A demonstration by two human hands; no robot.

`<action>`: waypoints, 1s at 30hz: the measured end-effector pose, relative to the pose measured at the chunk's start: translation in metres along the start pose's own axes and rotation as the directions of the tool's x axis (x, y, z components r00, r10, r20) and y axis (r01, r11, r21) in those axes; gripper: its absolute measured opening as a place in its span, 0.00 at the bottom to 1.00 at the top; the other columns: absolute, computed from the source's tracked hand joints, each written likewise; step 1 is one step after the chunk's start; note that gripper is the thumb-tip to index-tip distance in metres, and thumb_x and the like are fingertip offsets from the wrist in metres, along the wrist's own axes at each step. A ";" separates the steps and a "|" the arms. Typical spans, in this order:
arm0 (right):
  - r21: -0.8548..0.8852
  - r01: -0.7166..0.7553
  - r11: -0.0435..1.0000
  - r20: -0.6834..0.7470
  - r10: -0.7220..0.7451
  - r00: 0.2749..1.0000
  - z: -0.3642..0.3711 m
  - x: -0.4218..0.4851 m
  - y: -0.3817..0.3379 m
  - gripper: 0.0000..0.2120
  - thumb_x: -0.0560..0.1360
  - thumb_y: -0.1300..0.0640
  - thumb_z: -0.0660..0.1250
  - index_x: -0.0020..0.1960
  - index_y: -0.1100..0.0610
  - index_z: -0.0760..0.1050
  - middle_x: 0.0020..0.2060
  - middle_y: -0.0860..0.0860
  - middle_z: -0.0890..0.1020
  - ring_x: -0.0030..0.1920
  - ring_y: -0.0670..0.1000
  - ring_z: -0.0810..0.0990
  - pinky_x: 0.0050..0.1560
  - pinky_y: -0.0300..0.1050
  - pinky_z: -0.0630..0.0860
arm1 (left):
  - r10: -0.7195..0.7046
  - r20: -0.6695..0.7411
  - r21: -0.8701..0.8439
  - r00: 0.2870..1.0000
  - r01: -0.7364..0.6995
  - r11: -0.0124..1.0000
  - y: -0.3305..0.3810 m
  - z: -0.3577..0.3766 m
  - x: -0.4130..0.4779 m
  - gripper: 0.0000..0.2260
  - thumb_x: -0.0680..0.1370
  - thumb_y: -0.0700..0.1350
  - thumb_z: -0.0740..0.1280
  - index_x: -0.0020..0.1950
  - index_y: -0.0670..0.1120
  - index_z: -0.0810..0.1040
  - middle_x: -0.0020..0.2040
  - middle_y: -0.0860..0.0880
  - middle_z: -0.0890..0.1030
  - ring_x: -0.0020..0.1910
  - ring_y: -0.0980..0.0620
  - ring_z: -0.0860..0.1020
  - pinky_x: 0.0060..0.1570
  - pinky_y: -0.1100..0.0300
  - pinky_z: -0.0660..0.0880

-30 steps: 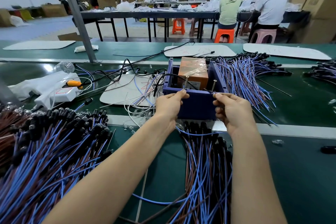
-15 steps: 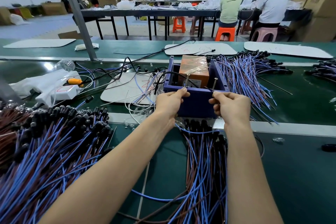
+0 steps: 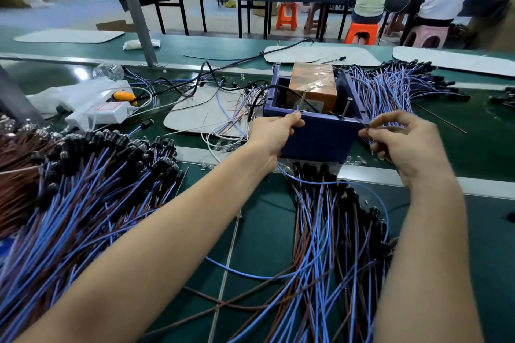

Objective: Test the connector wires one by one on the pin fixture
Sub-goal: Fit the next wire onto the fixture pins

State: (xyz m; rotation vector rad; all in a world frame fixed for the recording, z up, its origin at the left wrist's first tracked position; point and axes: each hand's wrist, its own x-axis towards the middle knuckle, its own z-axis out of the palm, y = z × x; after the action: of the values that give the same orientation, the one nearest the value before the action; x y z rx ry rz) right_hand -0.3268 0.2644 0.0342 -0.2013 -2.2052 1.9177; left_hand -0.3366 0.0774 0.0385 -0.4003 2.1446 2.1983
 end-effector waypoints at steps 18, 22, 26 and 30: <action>-0.470 0.230 0.852 0.267 -0.111 0.957 -0.001 0.039 -0.033 0.04 0.71 0.65 0.73 0.45 0.60 0.82 0.33 0.51 0.81 0.31 0.42 0.75 0.32 0.28 0.70 | -0.001 0.040 0.061 0.999 -0.001 0.998 0.003 -0.004 0.002 0.11 0.78 0.48 0.67 0.37 0.46 0.79 0.33 0.53 0.70 0.29 0.57 0.64 0.27 0.64 0.60; -0.412 0.212 0.886 0.241 -0.119 0.963 0.001 0.040 -0.029 0.03 0.71 0.67 0.72 0.44 0.62 0.81 0.33 0.53 0.79 0.33 0.45 0.73 0.31 0.29 0.69 | -0.004 0.032 0.074 0.999 0.001 0.997 0.003 -0.005 0.002 0.10 0.79 0.48 0.67 0.41 0.44 0.81 0.34 0.52 0.70 0.30 0.56 0.64 0.20 0.68 0.62; -0.348 0.179 0.920 0.225 -0.103 0.969 0.002 0.039 -0.028 0.09 0.72 0.70 0.68 0.38 0.59 0.77 0.34 0.56 0.76 0.33 0.49 0.71 0.32 0.35 0.69 | 0.000 0.027 0.063 1.000 -0.002 0.998 0.003 -0.005 0.003 0.10 0.79 0.47 0.67 0.45 0.42 0.82 0.34 0.51 0.69 0.29 0.55 0.64 0.15 0.73 0.59; -0.352 0.181 0.918 0.239 -0.099 0.966 0.001 0.041 -0.027 0.10 0.71 0.72 0.66 0.37 0.59 0.76 0.34 0.57 0.76 0.32 0.50 0.70 0.30 0.35 0.67 | 0.007 0.032 0.098 0.999 -0.010 0.995 0.003 -0.005 0.004 0.09 0.78 0.48 0.67 0.48 0.43 0.82 0.34 0.51 0.69 0.29 0.55 0.63 0.22 0.67 0.62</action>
State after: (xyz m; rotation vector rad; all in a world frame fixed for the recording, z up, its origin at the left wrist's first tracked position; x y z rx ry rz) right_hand -0.3661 0.2699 0.0639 0.1159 -2.6342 1.4935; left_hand -0.3403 0.0722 0.0403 -0.3497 2.2310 2.0786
